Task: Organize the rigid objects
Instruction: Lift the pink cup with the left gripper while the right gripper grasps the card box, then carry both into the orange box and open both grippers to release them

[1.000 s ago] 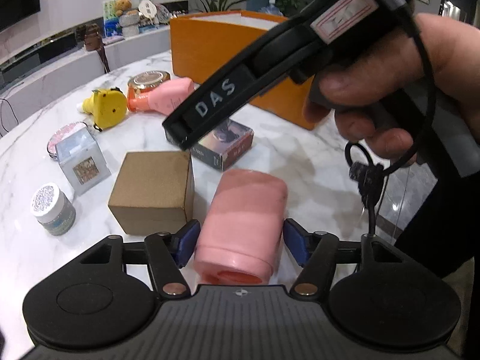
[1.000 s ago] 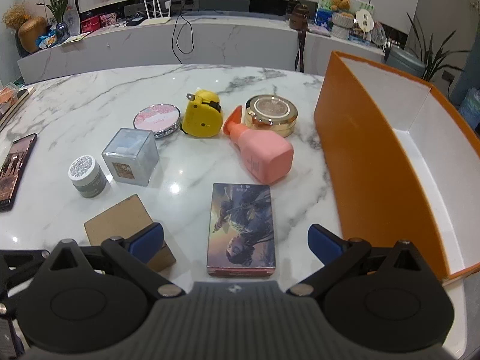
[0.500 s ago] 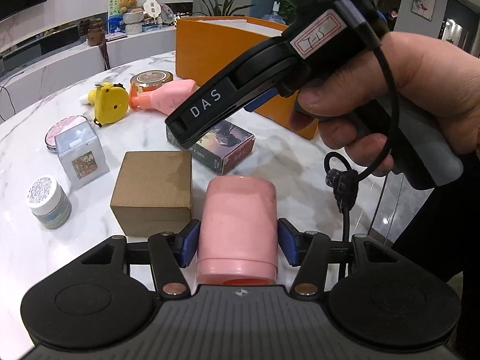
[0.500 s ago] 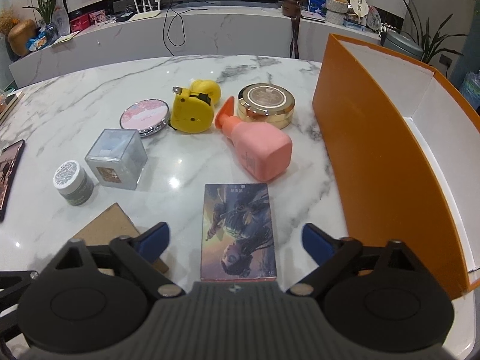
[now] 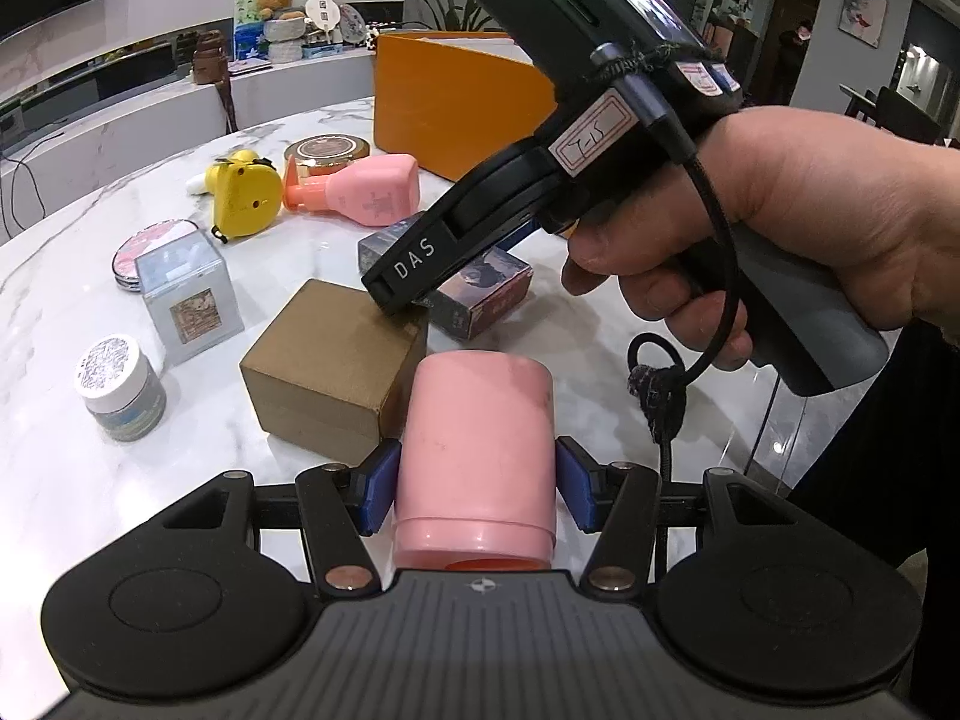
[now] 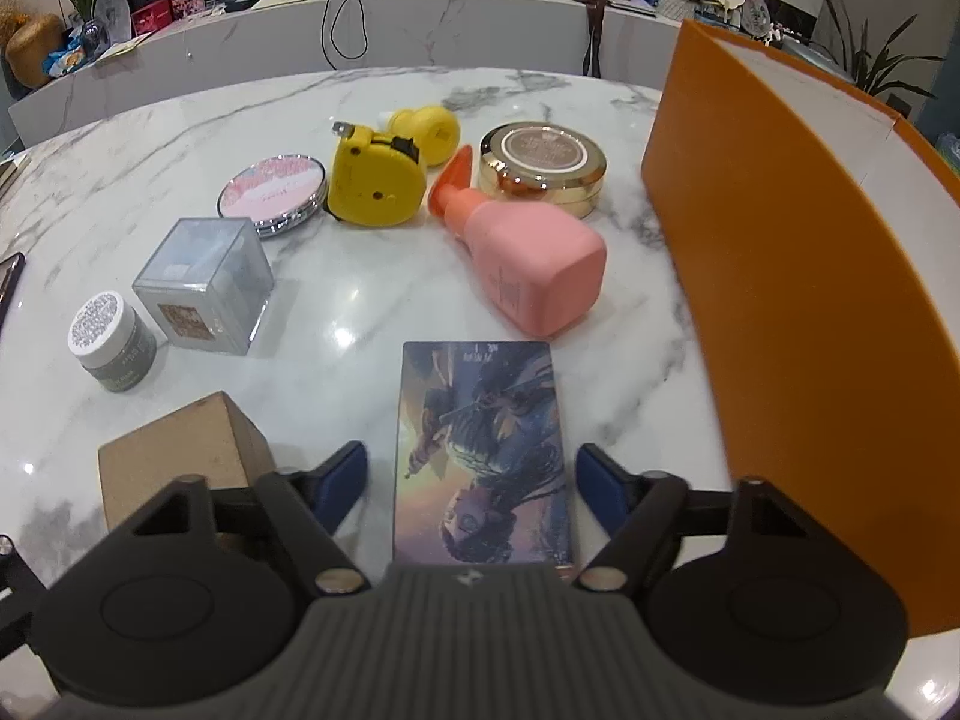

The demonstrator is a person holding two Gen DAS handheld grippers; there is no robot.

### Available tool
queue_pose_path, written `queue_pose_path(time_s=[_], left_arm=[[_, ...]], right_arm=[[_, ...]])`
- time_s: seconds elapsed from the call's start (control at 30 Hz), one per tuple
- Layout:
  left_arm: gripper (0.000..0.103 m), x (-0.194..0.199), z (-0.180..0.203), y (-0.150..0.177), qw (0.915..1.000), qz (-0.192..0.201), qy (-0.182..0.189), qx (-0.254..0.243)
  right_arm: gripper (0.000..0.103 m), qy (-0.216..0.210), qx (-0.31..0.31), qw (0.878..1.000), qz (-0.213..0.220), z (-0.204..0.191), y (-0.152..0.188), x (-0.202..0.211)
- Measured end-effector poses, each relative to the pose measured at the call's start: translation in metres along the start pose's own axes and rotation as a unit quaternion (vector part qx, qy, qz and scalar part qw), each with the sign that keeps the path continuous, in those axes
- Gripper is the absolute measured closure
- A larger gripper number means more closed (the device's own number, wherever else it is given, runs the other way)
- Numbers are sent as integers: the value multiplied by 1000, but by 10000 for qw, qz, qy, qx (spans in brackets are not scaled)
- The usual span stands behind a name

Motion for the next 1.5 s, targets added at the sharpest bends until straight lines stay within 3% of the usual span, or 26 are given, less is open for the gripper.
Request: queue_pose_path(time_s=[0.3,0.43,0.63,0.8,0.97,1.2,1.5], left_arm=[[40,3,0,-2,10000,15,1,-3],[40,2,6,-2,9999,-38,-45,-85],[41,-2,8,-5,9998,-126,-114,-121],[41,7,8,0,9990,-233,-344,-175],[41,22,8,-1,9979,-207,-592,158],[41,38,23,5,9940,-359,-875,558],[41,60,32,-38,9928,-294,-1135,236]], right_arm=[[34,-64,-55,9999,63,1,-4,-6],[46,-87,102,9999,15,-3,-6,-7],[46,-284,464,9982,-238,-9,-9,-7],[46,-410,645,9969,-211,-8,-9,-8],[46,-500,721,9960,-193,-2,-7,-5],[46,-866,471,9951,65,18,-13,24],[46,-1643,-372,9848,423,56,-32,68]])
Point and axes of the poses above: each gripper's, at about its wrist camera, not at the fingertips, and x roughly against the way its jaws point, z to its right, y to its underside, the point moved 6 cm from there along -x, roughly the way its jaws point, and after that the axes turned 12 degrees about -x, right-handed, at the moved point
